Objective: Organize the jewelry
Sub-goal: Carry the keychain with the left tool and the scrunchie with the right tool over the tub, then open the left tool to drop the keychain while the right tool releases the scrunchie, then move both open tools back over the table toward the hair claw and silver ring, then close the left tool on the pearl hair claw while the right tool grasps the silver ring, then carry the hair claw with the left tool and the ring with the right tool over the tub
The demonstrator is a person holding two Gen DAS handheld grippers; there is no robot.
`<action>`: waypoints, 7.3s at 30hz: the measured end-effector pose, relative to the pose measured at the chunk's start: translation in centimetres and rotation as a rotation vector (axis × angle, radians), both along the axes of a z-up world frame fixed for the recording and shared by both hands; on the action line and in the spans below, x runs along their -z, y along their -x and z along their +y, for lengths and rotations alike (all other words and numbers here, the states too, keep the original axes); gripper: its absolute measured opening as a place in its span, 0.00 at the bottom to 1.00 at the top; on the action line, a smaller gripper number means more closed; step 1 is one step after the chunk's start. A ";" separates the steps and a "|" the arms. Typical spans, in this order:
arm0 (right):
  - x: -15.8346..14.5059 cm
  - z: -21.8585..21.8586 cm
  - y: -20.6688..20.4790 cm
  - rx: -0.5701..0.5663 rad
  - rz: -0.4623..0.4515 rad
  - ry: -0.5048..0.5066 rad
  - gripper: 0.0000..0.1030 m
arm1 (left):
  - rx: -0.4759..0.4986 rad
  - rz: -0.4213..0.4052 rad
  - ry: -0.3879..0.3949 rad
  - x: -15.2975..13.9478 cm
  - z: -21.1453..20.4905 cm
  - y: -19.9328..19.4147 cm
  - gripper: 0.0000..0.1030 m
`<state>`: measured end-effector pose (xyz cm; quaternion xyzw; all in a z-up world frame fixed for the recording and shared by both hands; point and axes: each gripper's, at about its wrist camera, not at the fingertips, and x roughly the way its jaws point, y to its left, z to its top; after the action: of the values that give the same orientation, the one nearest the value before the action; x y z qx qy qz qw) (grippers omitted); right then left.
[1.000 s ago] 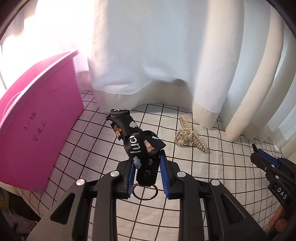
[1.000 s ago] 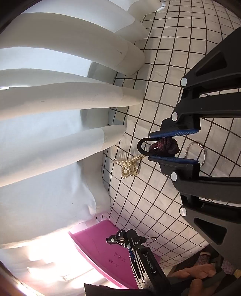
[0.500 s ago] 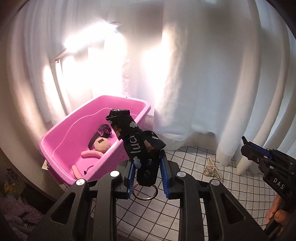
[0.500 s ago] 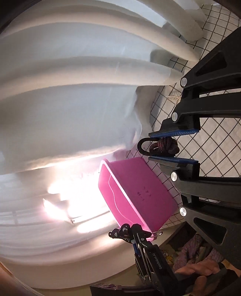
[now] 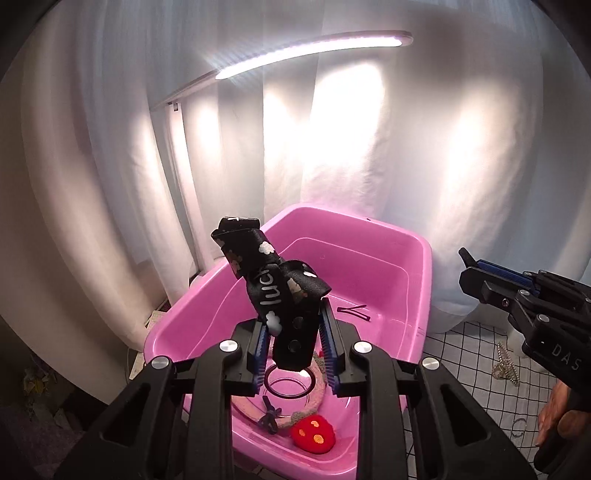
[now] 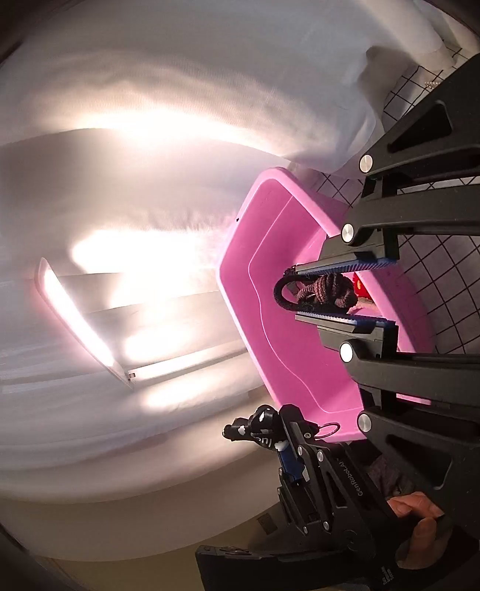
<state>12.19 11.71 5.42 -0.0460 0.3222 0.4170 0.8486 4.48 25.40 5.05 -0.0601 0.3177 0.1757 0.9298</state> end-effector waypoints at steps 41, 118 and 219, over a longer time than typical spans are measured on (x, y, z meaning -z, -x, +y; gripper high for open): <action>5.1 7.4 -6.0 0.193 0.194 0.193 0.57 | 0.135 0.228 0.184 5.5 8.7 -6.4 0.79; 24.6 -29.3 12.5 1.401 0.318 0.033 0.69 | 0.983 0.274 0.007 24.0 -33.4 -16.2 0.94; 20.2 -28.6 12.3 1.231 0.166 0.122 0.46 | 0.903 0.205 0.091 19.4 -32.3 -11.7 0.30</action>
<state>-0.13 -16.84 -14.77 0.1321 0.3778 -0.1654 0.9014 16.23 -6.86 -14.34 0.0612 0.4096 -0.2558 0.8735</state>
